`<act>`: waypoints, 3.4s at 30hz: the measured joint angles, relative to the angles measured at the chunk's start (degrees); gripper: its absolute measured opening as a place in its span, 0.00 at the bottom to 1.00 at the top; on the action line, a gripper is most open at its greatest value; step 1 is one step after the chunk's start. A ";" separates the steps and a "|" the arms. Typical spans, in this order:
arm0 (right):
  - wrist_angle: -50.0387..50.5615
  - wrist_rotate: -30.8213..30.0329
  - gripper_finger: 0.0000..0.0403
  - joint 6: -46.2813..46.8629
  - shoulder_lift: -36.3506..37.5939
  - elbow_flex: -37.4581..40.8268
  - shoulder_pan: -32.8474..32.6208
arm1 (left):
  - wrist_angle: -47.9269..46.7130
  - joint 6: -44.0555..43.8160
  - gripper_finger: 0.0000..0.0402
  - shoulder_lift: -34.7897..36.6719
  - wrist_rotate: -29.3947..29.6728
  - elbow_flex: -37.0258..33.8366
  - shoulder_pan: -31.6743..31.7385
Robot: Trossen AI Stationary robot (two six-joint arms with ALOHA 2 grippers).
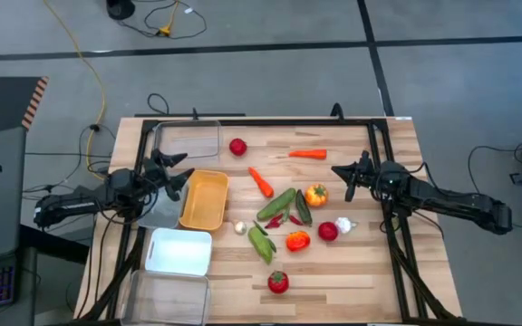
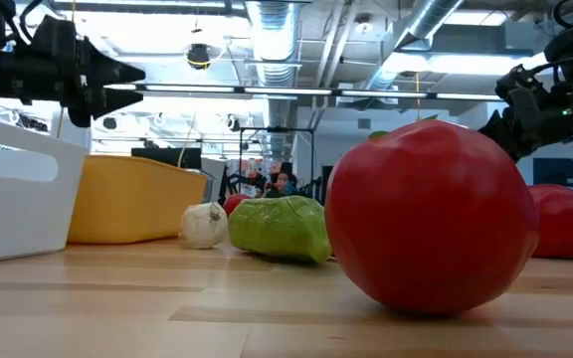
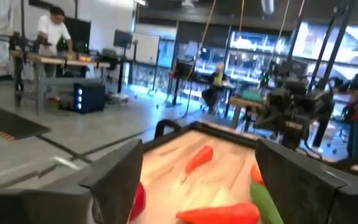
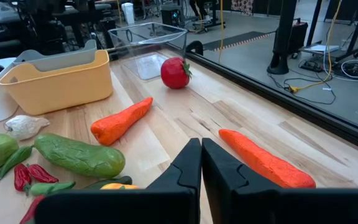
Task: Sort produce into baskets
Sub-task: Put the left carrot into the gray bin
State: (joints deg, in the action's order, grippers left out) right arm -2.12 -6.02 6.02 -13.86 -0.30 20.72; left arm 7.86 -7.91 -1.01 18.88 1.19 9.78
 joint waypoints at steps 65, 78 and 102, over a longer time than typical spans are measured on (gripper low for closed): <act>-0.17 0.00 0.11 0.02 0.00 -0.01 0.01 | -43.97 48.86 0.53 -111.17 -17.98 81.03 1.22; -0.14 0.09 0.11 0.13 -0.11 0.00 -0.05 | -39.57 52.69 0.53 -117.57 -16.73 81.19 1.11; -1.83 0.04 0.20 -0.02 -0.01 -1.18 -0.05 | -62.98 46.29 0.34 -116.51 -13.82 97.15 1.49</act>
State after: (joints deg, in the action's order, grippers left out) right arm -3.95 -5.98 6.00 -13.87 -1.48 20.67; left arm -55.12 38.38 -117.51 5.06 98.34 11.27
